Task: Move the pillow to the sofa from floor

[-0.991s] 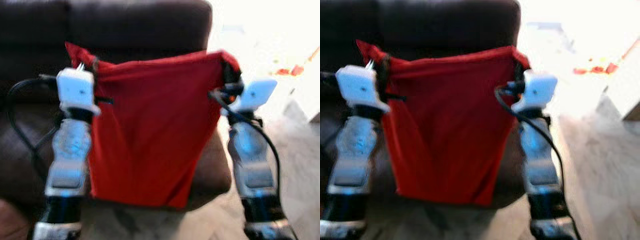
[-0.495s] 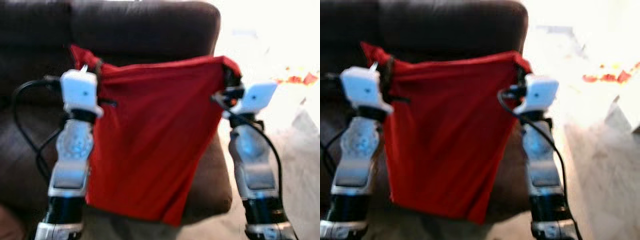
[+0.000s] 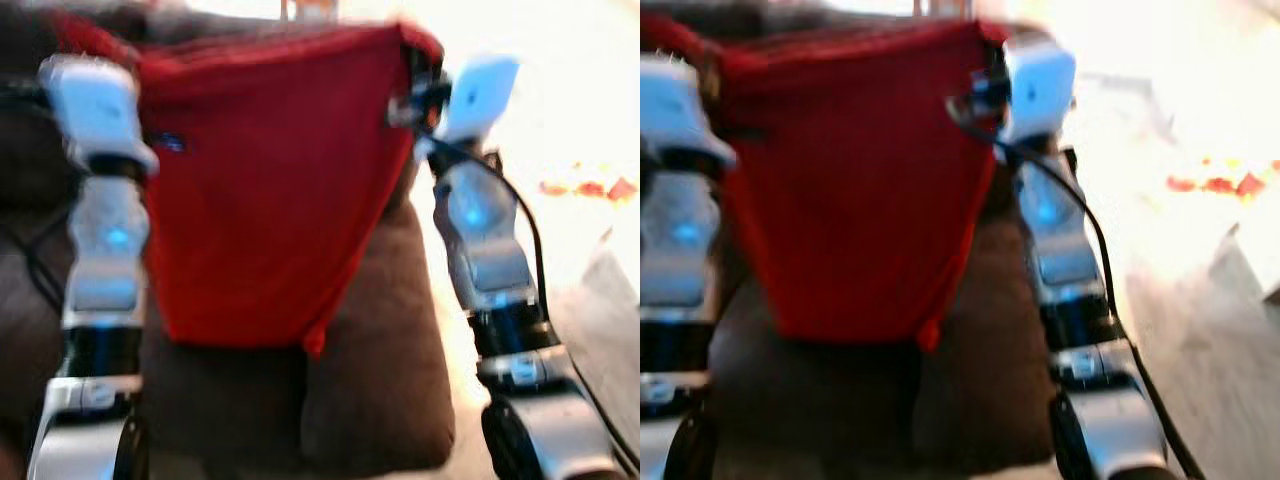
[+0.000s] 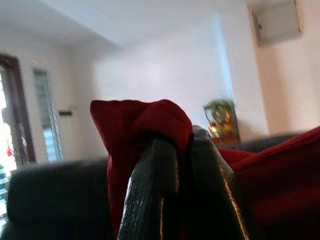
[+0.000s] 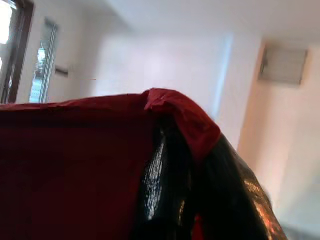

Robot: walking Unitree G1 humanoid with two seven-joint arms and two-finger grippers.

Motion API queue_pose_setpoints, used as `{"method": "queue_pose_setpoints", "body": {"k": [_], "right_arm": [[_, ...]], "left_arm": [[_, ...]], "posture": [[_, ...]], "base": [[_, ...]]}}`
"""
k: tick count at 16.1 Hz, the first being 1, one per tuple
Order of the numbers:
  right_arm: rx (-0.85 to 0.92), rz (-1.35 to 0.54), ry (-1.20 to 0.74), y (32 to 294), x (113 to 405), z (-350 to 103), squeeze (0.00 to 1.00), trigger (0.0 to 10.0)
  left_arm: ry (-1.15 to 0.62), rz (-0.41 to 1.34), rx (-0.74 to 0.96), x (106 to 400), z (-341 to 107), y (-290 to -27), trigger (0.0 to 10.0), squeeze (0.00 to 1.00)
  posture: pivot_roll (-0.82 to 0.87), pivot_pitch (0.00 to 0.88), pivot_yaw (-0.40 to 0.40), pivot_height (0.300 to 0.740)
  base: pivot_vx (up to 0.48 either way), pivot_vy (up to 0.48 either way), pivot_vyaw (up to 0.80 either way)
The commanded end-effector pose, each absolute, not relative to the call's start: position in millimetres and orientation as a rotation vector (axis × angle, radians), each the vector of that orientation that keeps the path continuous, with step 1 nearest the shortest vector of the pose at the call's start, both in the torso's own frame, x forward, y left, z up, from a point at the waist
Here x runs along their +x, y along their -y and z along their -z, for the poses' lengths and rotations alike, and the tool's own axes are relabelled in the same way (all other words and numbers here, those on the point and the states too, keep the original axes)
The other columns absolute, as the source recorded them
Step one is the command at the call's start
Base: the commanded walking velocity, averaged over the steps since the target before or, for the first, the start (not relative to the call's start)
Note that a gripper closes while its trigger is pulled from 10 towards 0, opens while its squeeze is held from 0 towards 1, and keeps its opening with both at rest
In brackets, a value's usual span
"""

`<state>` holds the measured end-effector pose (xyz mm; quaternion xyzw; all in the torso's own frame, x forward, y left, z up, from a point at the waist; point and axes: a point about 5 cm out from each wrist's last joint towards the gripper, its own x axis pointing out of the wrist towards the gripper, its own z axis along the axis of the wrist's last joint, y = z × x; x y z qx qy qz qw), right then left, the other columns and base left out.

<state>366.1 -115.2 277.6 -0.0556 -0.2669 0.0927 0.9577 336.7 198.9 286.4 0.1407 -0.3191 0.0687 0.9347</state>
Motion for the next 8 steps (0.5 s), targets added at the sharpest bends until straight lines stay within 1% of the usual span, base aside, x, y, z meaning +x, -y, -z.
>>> {"method": "queue_pose_setpoints", "body": {"k": [1,2,3,6,8], "right_arm": [[-0.074,-0.099,0.595,131,368,-292,0.0,10.0],[-0.074,-0.093,0.576,132,369,-288,0.0,10.0],[-0.086,-0.074,0.527,134,371,-278,0.0,10.0],[-0.094,-0.069,0.467,135,373,-260,0.0,10.0],[-0.093,-0.06,0.402,138,374,-235,0.0,10.0]], "left_arm": [[0.591,-0.136,0.228,339,-273,-208,10.0,0.0],[0.552,-0.102,0.221,341,-265,-205,10.0,0.0],[0.477,-0.057,0.218,342,-248,-202,10.0,0.0],[0.428,-0.062,0.24,342,-238,-206,10.0,0.0],[0.332,0.009,0.32,346,-218,-199,10.0,0.0]], "posture": [[0.09,0.009,-0.074,0.74],[0.09,0.012,-0.074,0.74],[0.09,0.015,-0.074,0.74],[0.1,0.024,-0.073,0.74],[0.1,0.025,-0.073,0.74]], "base": [[0.0,0.0,0.0],[0.0,0.0,0.0],[0.0,0.0,0.0],[0.0,0.0,0.0],[0.0,0.0,0.0]]}}
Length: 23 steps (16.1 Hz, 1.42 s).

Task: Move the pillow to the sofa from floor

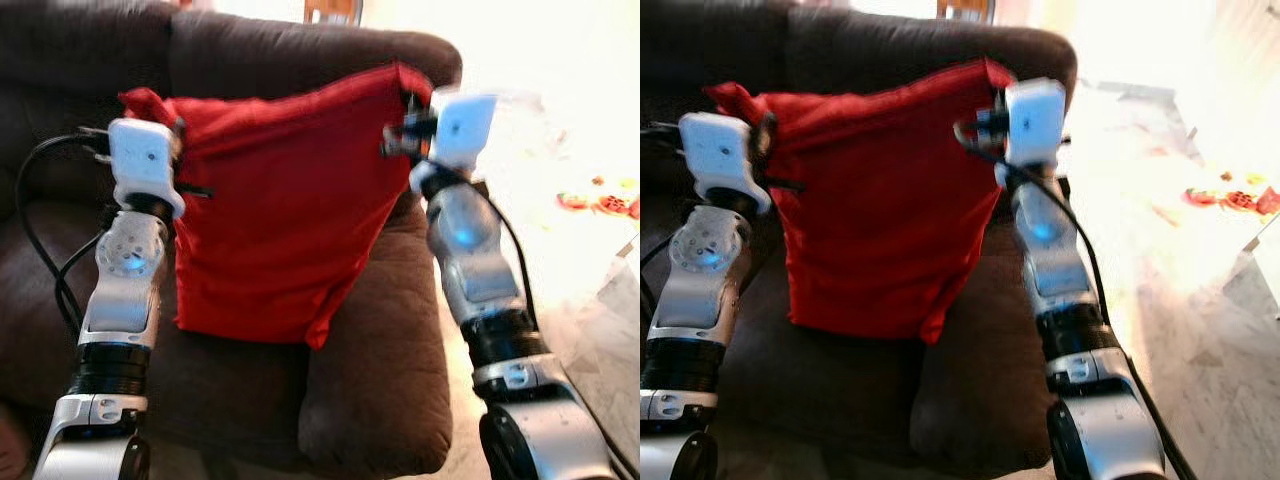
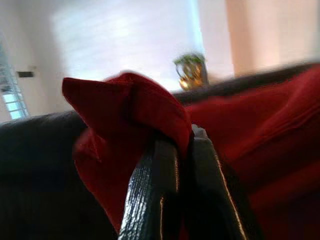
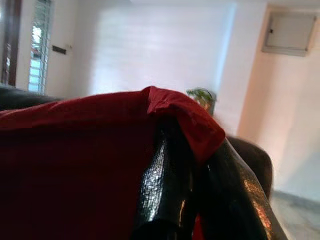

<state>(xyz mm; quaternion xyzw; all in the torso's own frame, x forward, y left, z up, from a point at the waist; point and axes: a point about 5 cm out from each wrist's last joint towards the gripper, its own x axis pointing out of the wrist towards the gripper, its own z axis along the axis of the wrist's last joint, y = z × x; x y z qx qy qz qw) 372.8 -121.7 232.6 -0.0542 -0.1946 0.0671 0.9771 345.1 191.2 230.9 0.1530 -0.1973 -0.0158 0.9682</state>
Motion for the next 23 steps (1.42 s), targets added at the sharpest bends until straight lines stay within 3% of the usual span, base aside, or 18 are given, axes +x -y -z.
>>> {"method": "queue_pose_setpoints", "body": {"k": [1,3,4,5,6,9,10,14,15,16,19,23], "right_arm": [[-0.1,-0.061,0.363,139,374,-223,0.0,10.0],[-0.108,-0.044,0.259,145,370,-188,0.0,10.0],[-0.105,-0.047,0.246,145,368,-184,0.0,10.0],[-0.093,-0.059,0.25,143,367,-183,0.31,10.0],[-0.09,-0.066,0.258,142,367,-184,0.96,10.0],[-0.094,-0.066,0.286,140,367,-189,1.0,10.0],[-0.098,-0.067,0.296,139,367,-190,0.0,10.0],[-0.092,-0.06,0.309,140,367,-191,0.0,10.0],[-0.089,-0.05,0.301,143,366,-188,0.0,10.0],[-0.091,-0.042,0.286,145,364,-182,0.0,10.0],[-0.096,-0.007,0.194,156,355,-153,0.0,10.0],[-0.026,0.08,-0.085,181,326,-74,0.0,10.0]], "left_arm": [[0.3,0.037,0.356,345,-210,-196,10.0,0.0],[0.234,0.039,0.394,343,-191,-191,10.0,0.0],[0.232,0.029,0.408,342,-189,-192,10.0,0.28],[0.232,0.011,0.416,342,-188,-193,10.0,1.0],[0.234,0.004,0.407,342,-189,-195,10.0,1.0],[0.253,-0.037,0.422,343,-194,-201,10.0,1.0],[0.261,-0.055,0.426,343,-196,-202,10.0,1.0],[0.264,-0.097,0.427,342,-195,-204,10.0,1.0],[0.251,-0.116,0.434,342,-192,-207,10.0,0.94],[0.238,-0.123,0.433,341,-187,-209,10.0,0.0],[0.192,-0.105,0.387,333,-163,-211,10.0,0.0],[-0.113,-0.045,0.341,310,-77,-214,10.0,0.0]], "posture": [[0.1,0.029,-0.071,0.74],[0.1,0.034,-0.072,0.74],[0.1,0.037,-0.072,0.74],[0.1,0.037,-0.072,0.74],[0.1,0.038,-0.071,0.74],[0.1,0.038,-0.072,0.74],[0.1,0.038,-0.073,0.74],[0.1,0.036,-0.077,0.74],[0.1,0.036,-0.078,0.74],[0.1,0.037,-0.078,0.74],[0.1,0.039,-0.078,0.74],[0.09,0.035,-0.072,0.74]], "base": [[0.0,0.0,0.0],[0.0,0.0,0.0],[0.0,0.0,0.0],[0.0,0.0,0.0],[0.0,0.0,0.0],[0.0,0.0,0.0],[0.0,0.0,0.0],[0.0,0.0,0.0],[0.0,0.0,0.0],[0.0,0.0,0.0],[0.0,0.0,0.0],[0.0,0.0,0.0]]}}
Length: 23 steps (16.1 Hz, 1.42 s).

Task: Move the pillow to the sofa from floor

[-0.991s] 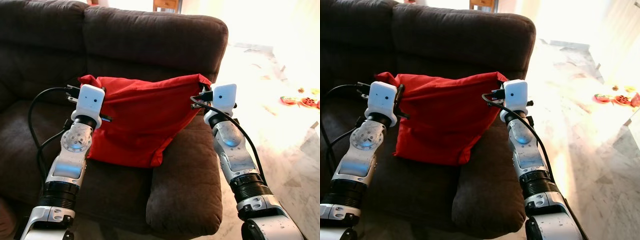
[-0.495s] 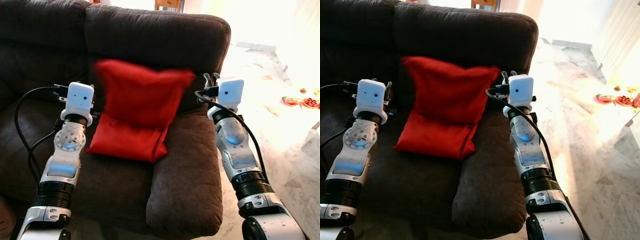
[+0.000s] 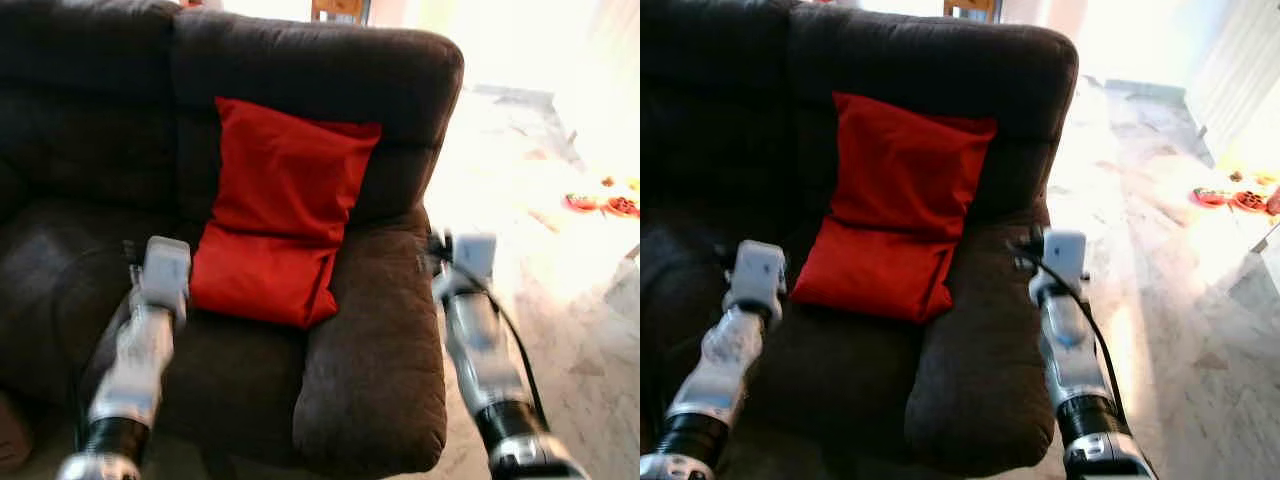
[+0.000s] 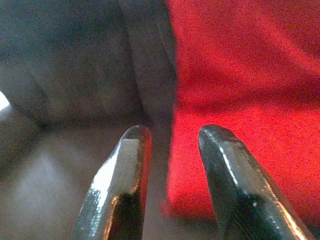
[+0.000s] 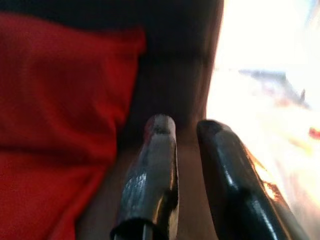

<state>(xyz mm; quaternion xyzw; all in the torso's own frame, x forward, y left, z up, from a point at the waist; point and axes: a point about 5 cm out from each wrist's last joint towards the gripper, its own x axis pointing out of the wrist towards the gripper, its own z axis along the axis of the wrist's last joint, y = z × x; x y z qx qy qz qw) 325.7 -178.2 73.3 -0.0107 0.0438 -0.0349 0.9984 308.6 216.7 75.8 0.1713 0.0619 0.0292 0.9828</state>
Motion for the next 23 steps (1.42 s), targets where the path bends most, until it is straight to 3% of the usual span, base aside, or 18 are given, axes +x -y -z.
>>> {"method": "queue_pose_setpoints", "body": {"k": [1,2,5,11,23], "right_arm": [[0.024,0.098,-0.179,188,314,-50,0.0,10.0],[0.076,0.121,-0.291,195,296,-22,0.0,10.0],[0.039,0.095,-0.441,198,269,11,0.0,10.0],[0.004,0.109,-0.629,204,233,46,0.0,10.0],[0.015,0.091,-0.703,196,214,61,0.0,10.0]], "left_arm": [[-0.205,-0.019,0.294,300,-54,-211,10.0,0.0],[-0.332,-0.019,0.193,285,-25,-209,10.0,0.0],[-0.479,-0.04,0.151,261,11,-211,10.0,0.0],[-0.613,0.001,0.181,236,40,-207,10.0,0.0],[-0.674,-0.104,0.15,217,52,-222,10.0,0.0]], "posture": [[0.09,0.035,-0.072,0.74],[0.09,0.033,-0.073,0.74],[0.09,0.033,-0.071,0.74],[0.09,0.026,-0.073,0.74],[0.09,0.0,-0.072,0.74]], "base": [[0.0,0.0,0.0],[0.0,0.0,0.0],[0.0,0.0,0.0],[0.0,0.0,0.0],[0.0,0.0,0.0]]}}
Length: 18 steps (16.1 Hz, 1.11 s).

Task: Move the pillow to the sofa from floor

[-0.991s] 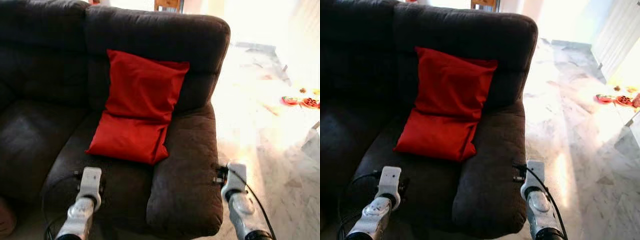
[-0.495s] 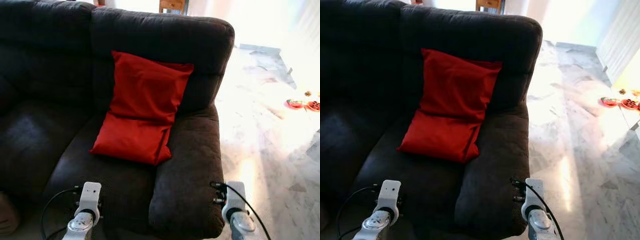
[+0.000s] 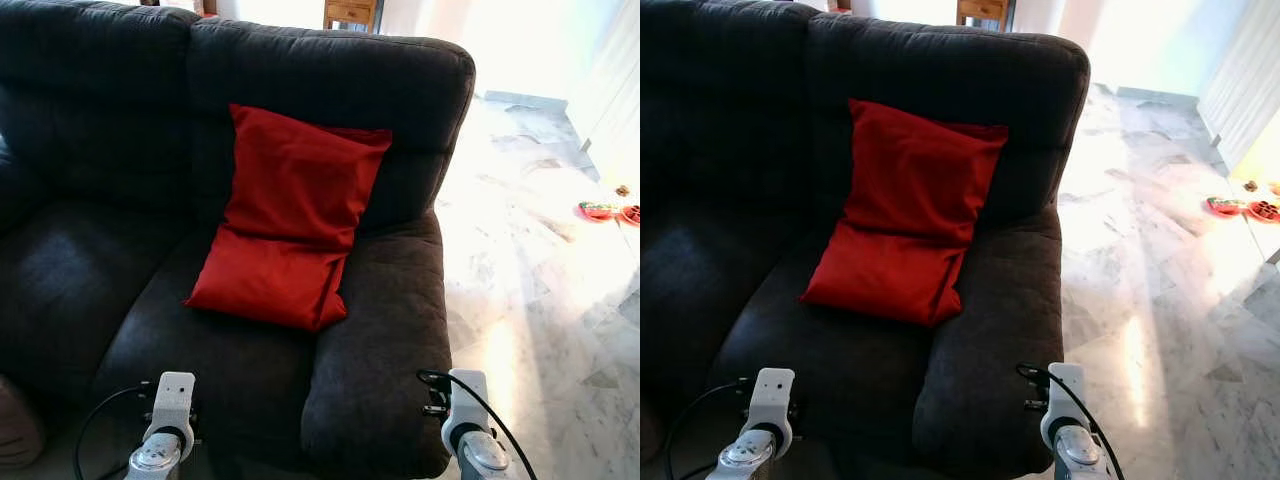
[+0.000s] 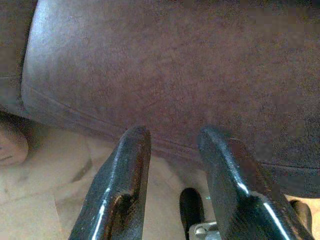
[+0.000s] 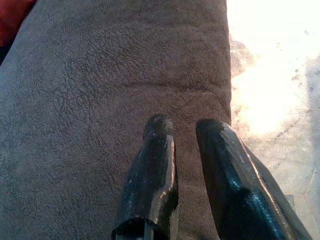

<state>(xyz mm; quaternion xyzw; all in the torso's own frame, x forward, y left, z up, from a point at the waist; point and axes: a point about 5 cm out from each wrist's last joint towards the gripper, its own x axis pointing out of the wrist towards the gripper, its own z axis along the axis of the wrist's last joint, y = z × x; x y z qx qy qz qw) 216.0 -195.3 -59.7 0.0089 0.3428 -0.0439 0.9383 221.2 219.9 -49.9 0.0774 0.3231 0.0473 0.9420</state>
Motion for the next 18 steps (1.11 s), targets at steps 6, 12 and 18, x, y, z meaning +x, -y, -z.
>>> {"method": "queue_pose_setpoints", "body": {"k": [6,12,18], "right_arm": [[0.017,0.091,-0.704,195.6,213.1,61.3,0.0,10.0],[0.02,0.081,-0.705,192.2,212.5,62.1,0.0,10.0],[0.015,0.076,-0.712,191.1,210.1,63.6,0.0,10.0]], "left_arm": [[-0.679,-0.113,0.149,214.3,53.8,-223.7,10.0,0.0],[-0.686,-0.105,0.155,214.1,54.1,-224.4,10.0,0.0],[-0.695,-0.106,0.148,213.2,54.9,-224.8,10.0,0.0]], "posture": [[0.09,0.0,-0.072,0.74],[0.09,0.0,-0.069,0.74],[0.08,0.0,-0.068,0.74]], "base": [[0.0,0.0,0.0],[0.0,0.0,0.0],[0.0,0.0,0.0]]}}
